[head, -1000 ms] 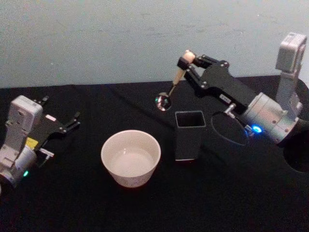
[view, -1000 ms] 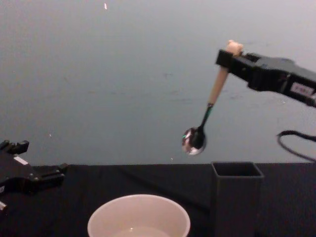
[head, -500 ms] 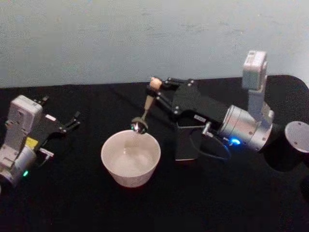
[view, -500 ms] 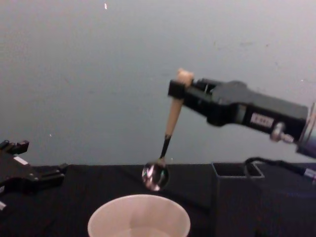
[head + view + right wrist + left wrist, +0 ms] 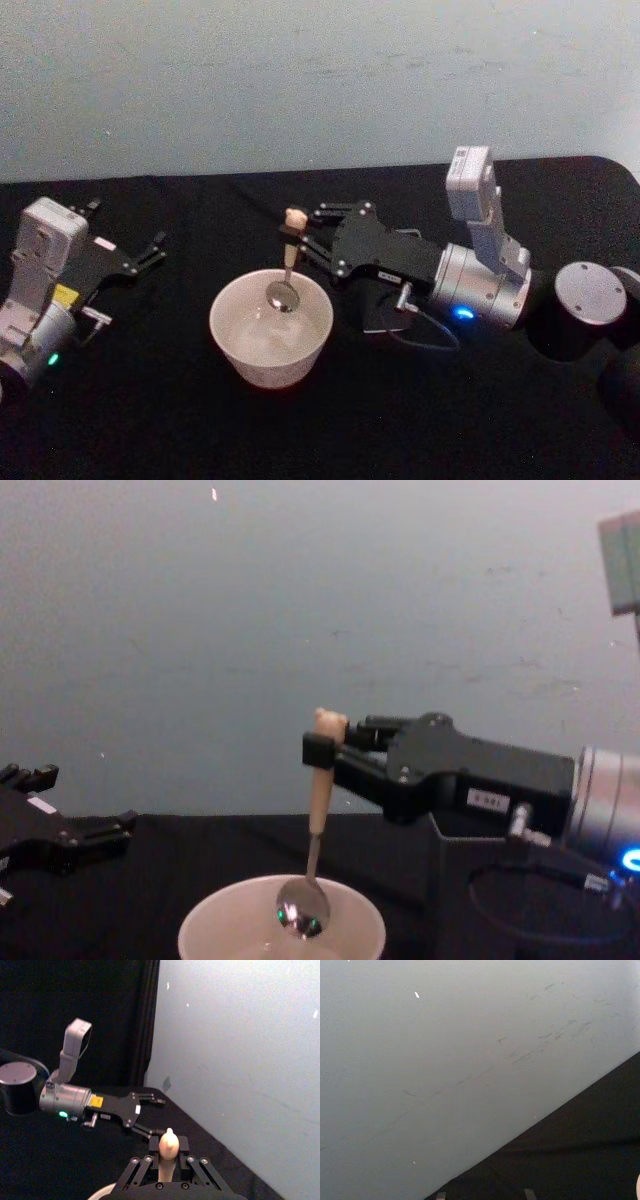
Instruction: Pick up the stirring spoon with one hand, stir inside the cup, then place it back in its original position.
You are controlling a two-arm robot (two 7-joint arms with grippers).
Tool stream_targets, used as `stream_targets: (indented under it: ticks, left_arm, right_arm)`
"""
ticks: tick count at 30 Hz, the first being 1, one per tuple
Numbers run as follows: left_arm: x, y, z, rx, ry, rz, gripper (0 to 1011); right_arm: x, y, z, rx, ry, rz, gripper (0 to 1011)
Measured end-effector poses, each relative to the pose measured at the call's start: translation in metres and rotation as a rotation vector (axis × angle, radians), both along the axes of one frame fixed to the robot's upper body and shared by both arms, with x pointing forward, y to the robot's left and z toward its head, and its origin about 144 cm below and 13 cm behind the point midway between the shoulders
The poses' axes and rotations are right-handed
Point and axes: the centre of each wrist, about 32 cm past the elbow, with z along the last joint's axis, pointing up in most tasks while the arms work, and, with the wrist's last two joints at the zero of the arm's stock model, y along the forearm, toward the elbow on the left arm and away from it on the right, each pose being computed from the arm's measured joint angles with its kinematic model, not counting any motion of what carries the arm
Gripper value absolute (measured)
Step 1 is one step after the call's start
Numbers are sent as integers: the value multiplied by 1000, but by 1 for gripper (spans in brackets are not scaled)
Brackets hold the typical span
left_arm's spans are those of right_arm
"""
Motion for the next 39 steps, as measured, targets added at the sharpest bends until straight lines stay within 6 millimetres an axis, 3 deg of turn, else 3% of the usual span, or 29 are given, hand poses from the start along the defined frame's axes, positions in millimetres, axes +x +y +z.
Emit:
stream_targets:
  ticks: [17, 30, 39]
  left_arm:
    - [0, 0, 0, 0, 0, 0, 1001]
    - [0, 0, 0, 0, 0, 0, 1001]
    - [0, 0, 0, 0, 0, 0, 1001]
  right_arm:
    - [2, 9, -21, -43, 2, -12, 214]
    - [5, 15, -24, -45, -6, -26, 213]
    - [2, 7, -23, -49, -13, -52, 213]
